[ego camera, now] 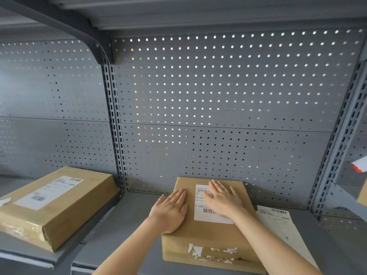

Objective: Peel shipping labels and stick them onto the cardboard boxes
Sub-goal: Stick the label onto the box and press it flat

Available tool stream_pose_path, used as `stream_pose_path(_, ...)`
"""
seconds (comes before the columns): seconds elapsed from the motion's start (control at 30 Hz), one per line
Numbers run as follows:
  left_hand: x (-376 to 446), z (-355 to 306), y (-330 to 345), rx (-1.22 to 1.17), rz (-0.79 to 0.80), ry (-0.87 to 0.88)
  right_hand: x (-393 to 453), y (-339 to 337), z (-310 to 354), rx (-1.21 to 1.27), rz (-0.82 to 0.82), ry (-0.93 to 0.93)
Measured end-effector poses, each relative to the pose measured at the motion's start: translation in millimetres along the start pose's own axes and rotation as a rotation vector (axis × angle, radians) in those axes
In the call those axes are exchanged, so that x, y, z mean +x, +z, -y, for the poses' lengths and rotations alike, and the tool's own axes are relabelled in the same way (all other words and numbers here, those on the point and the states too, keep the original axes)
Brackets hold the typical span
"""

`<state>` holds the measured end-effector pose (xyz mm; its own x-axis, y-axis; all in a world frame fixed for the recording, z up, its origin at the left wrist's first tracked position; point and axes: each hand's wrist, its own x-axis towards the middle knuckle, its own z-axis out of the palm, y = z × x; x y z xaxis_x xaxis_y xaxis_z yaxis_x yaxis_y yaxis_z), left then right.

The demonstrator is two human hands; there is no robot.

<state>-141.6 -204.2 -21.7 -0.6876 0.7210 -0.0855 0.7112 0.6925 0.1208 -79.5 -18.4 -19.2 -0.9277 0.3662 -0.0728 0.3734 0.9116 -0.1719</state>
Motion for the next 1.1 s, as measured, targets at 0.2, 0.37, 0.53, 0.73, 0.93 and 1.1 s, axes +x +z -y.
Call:
stream_pose_path(0.2,-0.2,-1.9,-0.4,0.009,-0.006,-0.007,-15.8,-0.2,-15.7,-0.028,-0.005,0.055)
stream_pose_path(0.37,-1.4,-2.5,-0.9,-0.002,-0.012,-0.011,-32.8,0.1,-23.4,-0.030,-0.016,0.068)
stream_pose_path(0.53,-2.1,-2.8,-0.7,-0.006,-0.020,-0.013,-52.1,1.3,-32.8,-0.036,-0.014,0.080)
stream_pose_path(0.73,-7.8,-15.8,-10.4,0.066,-0.169,0.026,-76.5,-3.7,-50.5,-0.047,-0.014,0.109)
stream_pose_path(0.93,-4.5,-54.5,-14.3,0.012,-0.246,0.154,-98.9,-10.4,-88.8,-0.022,-0.058,0.229)
stream_pose_path(1.1,2.3,-106.8,-13.5,-0.037,-0.240,0.282,-118.6,-12.4,-122.5,-0.002,-0.068,0.290)
